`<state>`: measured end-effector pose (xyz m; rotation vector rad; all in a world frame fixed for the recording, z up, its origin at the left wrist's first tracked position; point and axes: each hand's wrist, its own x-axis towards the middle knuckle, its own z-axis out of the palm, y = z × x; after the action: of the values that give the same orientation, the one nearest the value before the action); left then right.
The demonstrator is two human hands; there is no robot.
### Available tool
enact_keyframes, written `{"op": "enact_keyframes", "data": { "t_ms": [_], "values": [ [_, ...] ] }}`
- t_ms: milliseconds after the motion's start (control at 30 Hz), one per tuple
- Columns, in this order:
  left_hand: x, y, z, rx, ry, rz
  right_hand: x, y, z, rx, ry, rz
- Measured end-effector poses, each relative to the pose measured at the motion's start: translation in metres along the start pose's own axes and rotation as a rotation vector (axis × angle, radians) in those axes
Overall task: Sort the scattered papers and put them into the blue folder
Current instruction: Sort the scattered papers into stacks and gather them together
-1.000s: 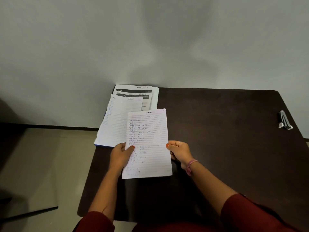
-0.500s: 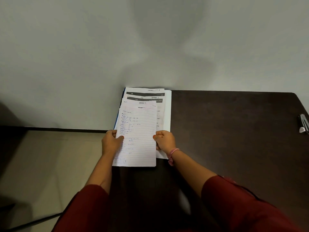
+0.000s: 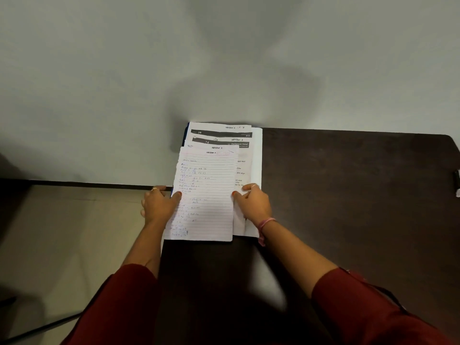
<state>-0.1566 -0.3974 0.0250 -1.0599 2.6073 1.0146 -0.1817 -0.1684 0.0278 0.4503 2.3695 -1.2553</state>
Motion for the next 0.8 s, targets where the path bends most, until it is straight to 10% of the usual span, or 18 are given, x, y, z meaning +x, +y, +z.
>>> {"op": "enact_keyframes", "data": {
  "t_ms": [800],
  "values": [
    [0.009,0.006,0.011,-0.497,-0.155,-0.278,0.038,0.011,-0.012,0.169,0.182,0.141]
  ]
}}
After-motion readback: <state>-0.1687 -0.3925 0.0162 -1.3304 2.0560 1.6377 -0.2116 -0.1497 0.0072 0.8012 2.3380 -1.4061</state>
